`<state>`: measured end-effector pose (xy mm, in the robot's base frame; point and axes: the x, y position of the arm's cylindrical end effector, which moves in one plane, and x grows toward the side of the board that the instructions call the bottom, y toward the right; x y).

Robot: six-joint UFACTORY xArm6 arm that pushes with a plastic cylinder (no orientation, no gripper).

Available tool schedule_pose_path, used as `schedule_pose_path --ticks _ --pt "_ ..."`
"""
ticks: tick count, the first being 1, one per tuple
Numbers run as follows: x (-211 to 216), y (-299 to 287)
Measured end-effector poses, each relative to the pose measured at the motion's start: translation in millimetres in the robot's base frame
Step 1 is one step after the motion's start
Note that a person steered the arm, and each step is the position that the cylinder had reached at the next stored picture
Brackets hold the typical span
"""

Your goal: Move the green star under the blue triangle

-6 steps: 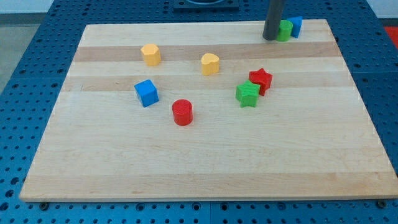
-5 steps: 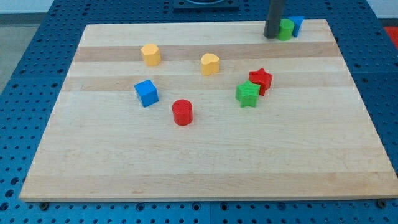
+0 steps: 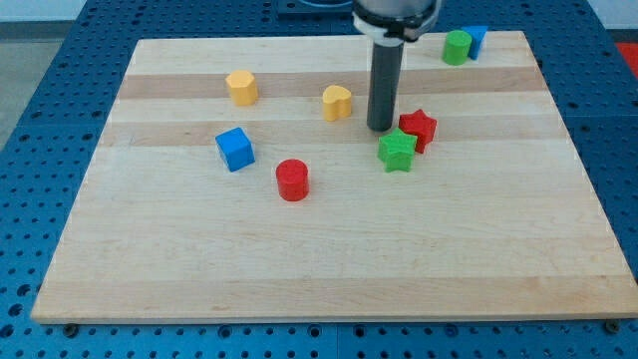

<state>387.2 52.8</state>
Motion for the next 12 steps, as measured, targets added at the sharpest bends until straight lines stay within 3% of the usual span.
schedule_pose_path --ticks 2,4,6,12 --pt "56.8 -8.6" --pt "67.5 58.7" --pt "100.5 78.5" --pt "-68.4 123.6"
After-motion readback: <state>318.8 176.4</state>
